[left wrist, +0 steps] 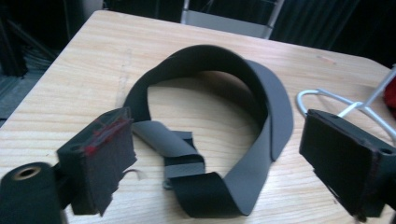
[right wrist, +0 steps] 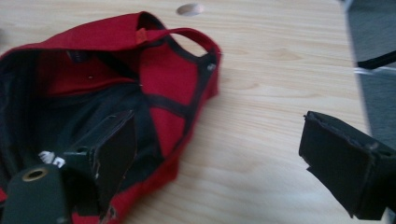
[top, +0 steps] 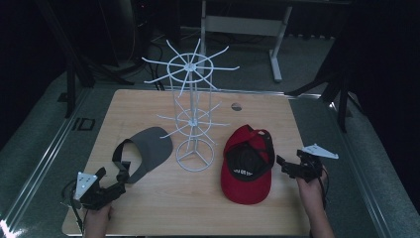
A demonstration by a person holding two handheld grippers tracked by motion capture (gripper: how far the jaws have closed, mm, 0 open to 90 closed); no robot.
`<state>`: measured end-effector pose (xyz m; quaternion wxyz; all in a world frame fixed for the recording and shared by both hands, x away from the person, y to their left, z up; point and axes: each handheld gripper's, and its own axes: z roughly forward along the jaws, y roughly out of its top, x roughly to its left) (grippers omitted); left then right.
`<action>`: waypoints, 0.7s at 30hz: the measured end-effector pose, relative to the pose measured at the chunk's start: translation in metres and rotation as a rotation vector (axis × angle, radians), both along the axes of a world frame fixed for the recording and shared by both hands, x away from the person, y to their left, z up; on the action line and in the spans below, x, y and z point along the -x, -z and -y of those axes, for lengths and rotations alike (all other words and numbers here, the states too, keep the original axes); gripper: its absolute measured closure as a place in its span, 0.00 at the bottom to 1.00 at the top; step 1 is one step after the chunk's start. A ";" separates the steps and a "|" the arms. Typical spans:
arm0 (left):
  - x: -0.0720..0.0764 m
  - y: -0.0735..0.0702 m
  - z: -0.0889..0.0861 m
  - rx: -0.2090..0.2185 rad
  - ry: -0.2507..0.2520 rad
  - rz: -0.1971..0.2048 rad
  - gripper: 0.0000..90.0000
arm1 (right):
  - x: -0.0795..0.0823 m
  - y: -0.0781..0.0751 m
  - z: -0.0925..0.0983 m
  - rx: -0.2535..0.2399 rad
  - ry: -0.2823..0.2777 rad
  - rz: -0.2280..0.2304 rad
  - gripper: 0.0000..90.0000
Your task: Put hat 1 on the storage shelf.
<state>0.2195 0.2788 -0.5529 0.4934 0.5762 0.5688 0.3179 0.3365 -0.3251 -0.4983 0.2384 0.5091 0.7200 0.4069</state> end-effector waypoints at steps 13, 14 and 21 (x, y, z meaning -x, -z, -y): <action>0.005 -0.005 0.007 -0.060 0.082 0.031 0.01 | -0.048 0.016 -0.030 0.025 -0.064 -0.055 0.16; 0.005 -0.005 0.007 -0.058 0.087 0.031 0.01 | -0.050 0.018 -0.032 0.039 -0.060 -0.059 0.16; 0.004 -0.003 0.006 -0.047 0.076 0.024 0.01 | -0.065 0.029 -0.046 0.086 -0.076 -0.102 0.19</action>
